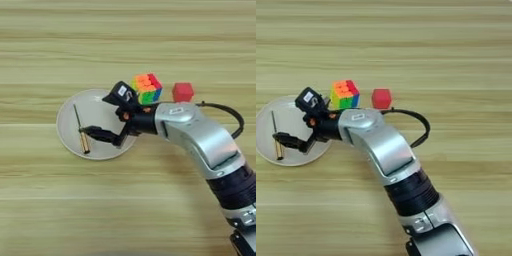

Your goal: Move the objects on the table

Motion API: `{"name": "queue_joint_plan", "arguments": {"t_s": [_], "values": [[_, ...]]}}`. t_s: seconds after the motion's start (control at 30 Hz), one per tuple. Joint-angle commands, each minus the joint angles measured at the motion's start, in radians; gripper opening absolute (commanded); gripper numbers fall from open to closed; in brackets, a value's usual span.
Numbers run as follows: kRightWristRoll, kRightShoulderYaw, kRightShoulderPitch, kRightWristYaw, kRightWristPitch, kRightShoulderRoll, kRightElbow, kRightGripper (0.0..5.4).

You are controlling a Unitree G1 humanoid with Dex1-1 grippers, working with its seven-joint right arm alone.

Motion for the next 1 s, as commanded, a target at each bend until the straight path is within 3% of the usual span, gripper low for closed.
{"name": "queue_joint_plan", "arguments": {"t_s": [0.03, 0.37, 0.67, 1.0], "values": [[-0.019, 0.011, -0.076, -0.015, -0.05, 0.021, 0.02, 5.38], [-0.077, 0.037, -0.128, -0.069, -0.116, 0.136, 0.25, 5.38], [-0.123, 0.047, -0.147, -0.082, -0.165, 0.183, 0.345, 5.38], [-0.171, 0.062, -0.148, -0.075, -0.206, 0.197, 0.386, 4.24]]}}
